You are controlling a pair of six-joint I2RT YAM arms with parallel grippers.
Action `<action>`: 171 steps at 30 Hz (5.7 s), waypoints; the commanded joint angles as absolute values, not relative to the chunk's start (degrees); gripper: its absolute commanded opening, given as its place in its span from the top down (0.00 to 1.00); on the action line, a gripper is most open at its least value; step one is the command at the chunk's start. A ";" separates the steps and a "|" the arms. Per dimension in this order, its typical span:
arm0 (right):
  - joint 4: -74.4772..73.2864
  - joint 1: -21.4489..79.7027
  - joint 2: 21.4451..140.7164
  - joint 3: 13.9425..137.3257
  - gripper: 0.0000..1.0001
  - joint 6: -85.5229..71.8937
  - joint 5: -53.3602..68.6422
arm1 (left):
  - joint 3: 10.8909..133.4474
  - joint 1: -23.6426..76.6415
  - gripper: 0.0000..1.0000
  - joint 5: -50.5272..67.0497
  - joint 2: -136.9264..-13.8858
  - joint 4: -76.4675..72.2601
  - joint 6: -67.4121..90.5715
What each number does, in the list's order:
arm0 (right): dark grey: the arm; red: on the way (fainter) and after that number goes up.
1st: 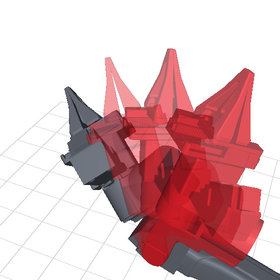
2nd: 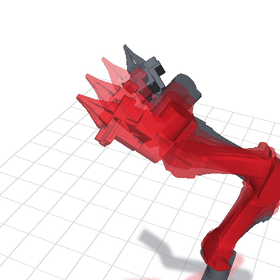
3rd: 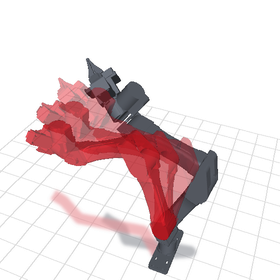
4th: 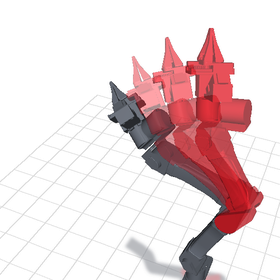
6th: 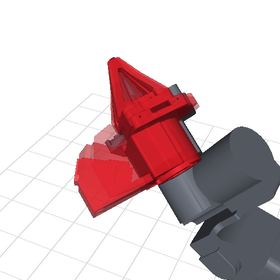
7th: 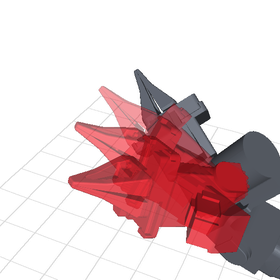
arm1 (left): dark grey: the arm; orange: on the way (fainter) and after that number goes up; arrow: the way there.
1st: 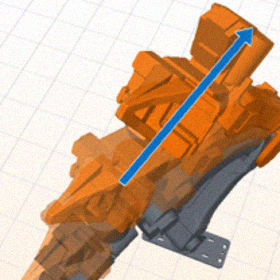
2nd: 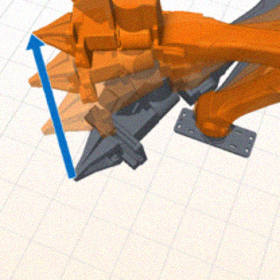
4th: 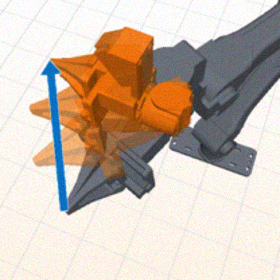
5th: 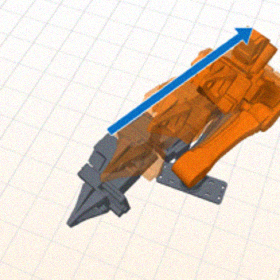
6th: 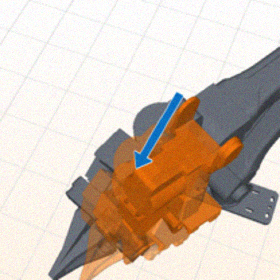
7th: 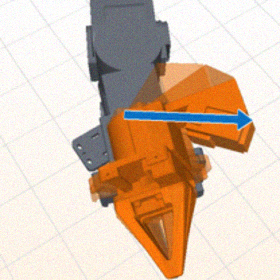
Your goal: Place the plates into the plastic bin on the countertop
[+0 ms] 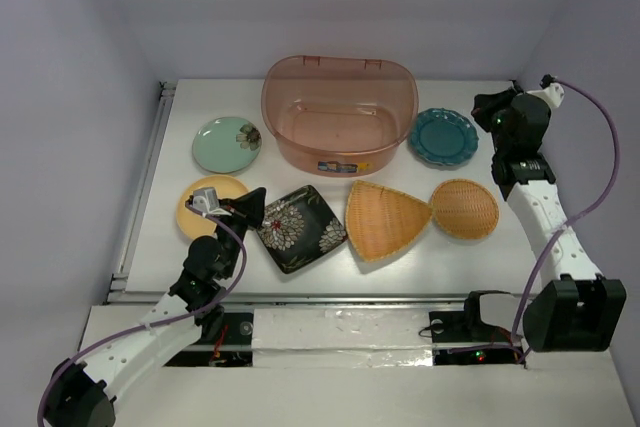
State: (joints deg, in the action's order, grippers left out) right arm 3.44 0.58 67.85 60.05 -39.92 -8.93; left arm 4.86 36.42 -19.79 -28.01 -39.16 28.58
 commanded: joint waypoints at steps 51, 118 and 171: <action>-6.34 8.00 66.18 26.81 0.55 -42.54 18.19 | 7.03 36.74 0.75 -17.23 -31.20 -43.07 29.44; -6.59 15.73 120.23 104.24 1.00 -38.76 19.42 | 5.98 36.74 0.68 -23.03 -30.23 -42.10 29.88; 17.05 37.61 80.95 40.79 0.39 -37.35 16.62 | 6.15 36.74 0.68 -23.47 -30.59 -42.27 29.62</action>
